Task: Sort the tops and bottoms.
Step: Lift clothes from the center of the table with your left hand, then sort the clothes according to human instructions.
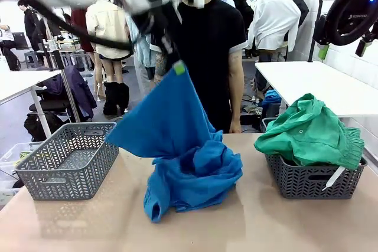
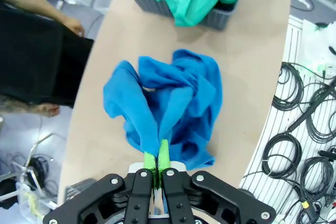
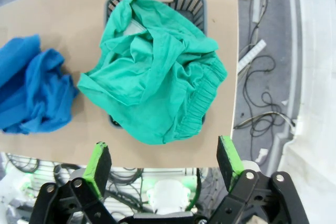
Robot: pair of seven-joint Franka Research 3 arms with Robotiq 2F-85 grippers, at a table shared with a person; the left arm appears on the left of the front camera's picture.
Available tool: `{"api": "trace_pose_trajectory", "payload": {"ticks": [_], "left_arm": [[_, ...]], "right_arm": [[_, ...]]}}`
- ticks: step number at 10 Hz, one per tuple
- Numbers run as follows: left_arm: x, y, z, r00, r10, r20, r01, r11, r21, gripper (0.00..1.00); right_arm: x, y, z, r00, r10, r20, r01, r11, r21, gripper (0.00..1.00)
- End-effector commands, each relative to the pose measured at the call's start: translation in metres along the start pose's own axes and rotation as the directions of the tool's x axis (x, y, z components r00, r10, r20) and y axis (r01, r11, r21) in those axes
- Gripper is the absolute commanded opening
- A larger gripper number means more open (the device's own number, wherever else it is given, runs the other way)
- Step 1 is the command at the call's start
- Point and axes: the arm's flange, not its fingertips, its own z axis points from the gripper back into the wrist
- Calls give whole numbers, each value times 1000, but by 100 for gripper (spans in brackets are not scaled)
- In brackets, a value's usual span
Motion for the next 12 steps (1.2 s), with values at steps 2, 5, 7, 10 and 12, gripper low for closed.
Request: {"api": "trace_pose_trajectory", "payload": {"ticks": [2,5,7,10,12], "left_arm": [[80,-22,86,1000,8,8,-10,989,150,0],[111,-67,180,991,17,130,-38,986,162,0],[103,-95,198,988,-21,154,-10,981,196,0],[93,-79,189,989,14,146,-37,988,153,0],[93,-79,189,989,14,146,-37,988,153,0]], "right_arm": [[-2,0,-3,1000,-5,11,5,1000,4,100],[-2,0,-3,1000,-5,11,5,1000,4,100],[-2,0,-3,1000,-5,11,5,1000,4,100],[-2,0,-3,1000,-5,11,5,1000,4,100],[-2,0,-3,1000,-5,11,5,1000,4,100]]}}
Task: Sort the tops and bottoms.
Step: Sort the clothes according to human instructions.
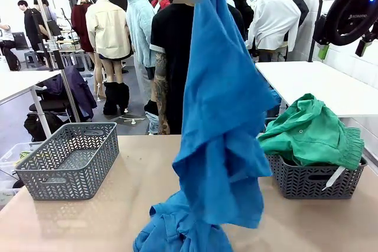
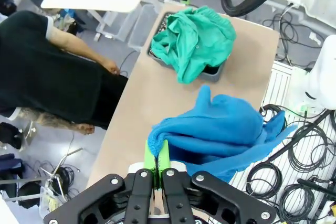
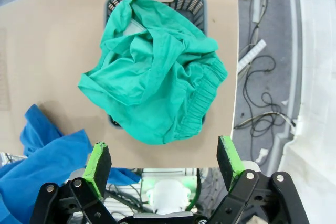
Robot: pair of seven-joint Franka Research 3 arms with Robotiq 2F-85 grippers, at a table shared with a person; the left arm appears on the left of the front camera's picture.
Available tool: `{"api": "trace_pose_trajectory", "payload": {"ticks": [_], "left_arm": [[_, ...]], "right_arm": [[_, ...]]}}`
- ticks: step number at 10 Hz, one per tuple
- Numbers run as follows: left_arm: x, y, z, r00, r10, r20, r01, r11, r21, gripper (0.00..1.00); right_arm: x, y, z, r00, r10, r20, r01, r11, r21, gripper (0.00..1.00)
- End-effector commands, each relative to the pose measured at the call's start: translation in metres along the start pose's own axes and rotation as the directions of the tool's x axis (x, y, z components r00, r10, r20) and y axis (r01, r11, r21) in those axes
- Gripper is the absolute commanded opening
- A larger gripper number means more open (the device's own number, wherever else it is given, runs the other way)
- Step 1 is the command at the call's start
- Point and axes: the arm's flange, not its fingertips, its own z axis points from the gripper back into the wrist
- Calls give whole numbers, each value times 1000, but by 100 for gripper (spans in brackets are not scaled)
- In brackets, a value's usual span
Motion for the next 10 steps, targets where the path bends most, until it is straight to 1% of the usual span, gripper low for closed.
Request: {"api": "trace_pose_trajectory", "payload": {"ticks": [1,10], "left_arm": [[-2,0,7,1000,5,9,-6,1000,3,0],[-2,0,7,1000,5,9,-6,1000,3,0]], "right_arm": [[-2,0,-3,1000,-5,11,5,1000,4,100],[-2,0,-3,1000,-5,11,5,1000,4,100]]}}
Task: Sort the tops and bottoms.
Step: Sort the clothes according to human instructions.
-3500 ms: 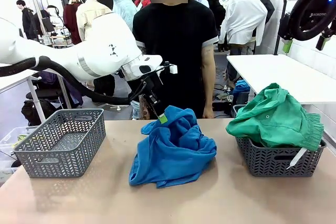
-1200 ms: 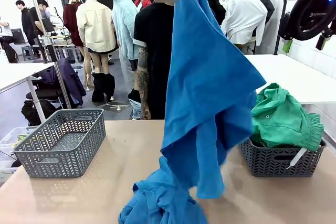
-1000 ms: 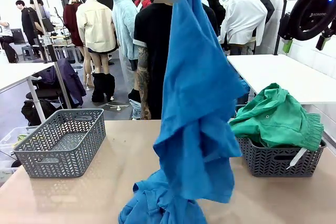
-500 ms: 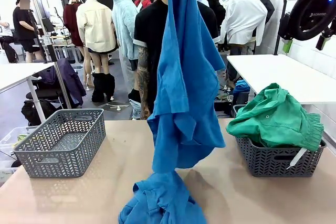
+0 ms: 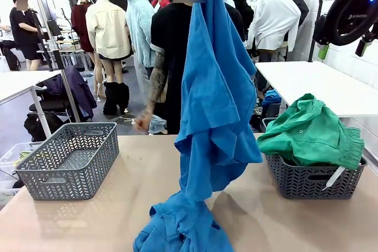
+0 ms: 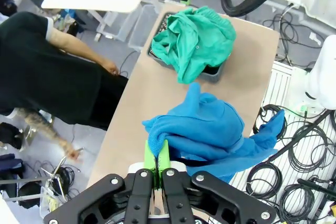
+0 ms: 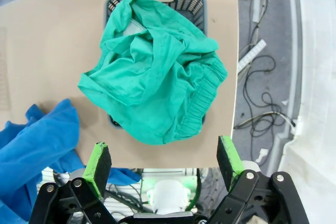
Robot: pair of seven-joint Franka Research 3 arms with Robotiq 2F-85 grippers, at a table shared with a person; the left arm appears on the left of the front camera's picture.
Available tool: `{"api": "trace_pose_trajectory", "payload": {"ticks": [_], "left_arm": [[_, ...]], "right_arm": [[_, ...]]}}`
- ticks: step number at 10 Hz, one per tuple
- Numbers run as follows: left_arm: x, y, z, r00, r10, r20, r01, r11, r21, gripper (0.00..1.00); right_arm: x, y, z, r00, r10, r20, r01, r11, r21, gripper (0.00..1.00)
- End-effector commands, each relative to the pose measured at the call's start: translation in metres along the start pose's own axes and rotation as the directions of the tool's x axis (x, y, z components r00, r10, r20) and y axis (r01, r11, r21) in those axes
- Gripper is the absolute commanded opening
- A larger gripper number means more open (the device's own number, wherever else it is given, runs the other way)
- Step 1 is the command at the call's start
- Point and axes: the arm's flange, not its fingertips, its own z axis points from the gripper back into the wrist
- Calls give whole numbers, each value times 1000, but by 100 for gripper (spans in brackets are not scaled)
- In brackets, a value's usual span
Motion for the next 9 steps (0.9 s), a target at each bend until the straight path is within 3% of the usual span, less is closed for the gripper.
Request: {"api": "trace_pose_trajectory", "payload": {"ticks": [1,9], "left_arm": [[-2,1,6,1000,6,7,-6,1000,1,0],[-2,1,6,1000,6,7,-6,1000,1,0]], "right_arm": [[-2,0,-3,1000,-5,11,5,1000,4,100],[-2,0,-3,1000,-5,11,5,1000,4,100]]}}
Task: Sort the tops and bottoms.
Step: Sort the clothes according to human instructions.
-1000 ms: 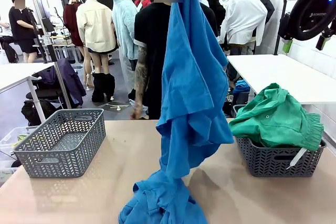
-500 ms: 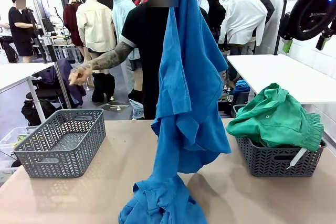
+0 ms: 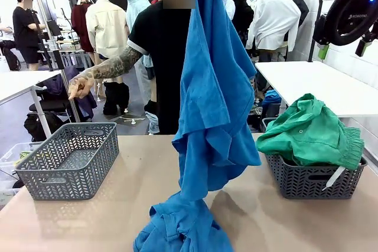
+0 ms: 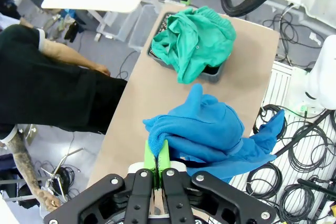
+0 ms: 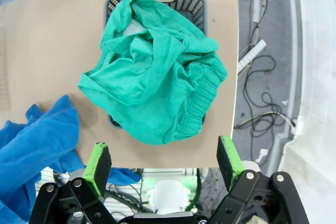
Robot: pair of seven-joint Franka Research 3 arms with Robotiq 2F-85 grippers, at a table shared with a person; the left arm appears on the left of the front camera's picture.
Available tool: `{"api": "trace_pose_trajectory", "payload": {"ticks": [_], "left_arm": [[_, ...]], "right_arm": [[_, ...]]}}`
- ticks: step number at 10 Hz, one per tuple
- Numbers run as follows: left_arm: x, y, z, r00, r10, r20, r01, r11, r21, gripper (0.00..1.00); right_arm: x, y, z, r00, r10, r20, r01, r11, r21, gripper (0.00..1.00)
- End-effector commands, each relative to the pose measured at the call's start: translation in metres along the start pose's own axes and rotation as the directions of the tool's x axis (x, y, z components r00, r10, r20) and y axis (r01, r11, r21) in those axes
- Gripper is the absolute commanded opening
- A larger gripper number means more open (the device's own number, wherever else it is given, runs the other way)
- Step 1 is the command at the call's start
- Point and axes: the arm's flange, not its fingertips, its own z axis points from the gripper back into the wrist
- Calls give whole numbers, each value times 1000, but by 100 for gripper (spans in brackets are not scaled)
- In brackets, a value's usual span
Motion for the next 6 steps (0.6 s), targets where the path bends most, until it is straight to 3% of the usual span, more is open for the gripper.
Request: {"api": "trace_pose_trajectory", "payload": {"ticks": [1,5,6], "left_arm": [[-2,1,6,1000,6,7,-6,1000,1,0],[0,0,0,1000,0,0,0,1000,0,0],[0,13,9,999,12,35,-15,996,82,0]], "right_arm": [[-2,0,-3,1000,-5,11,5,1000,4,100],[-2,0,-3,1000,-5,11,5,1000,4,100],[-2,0,-3,1000,-5,11,5,1000,4,100]]}}
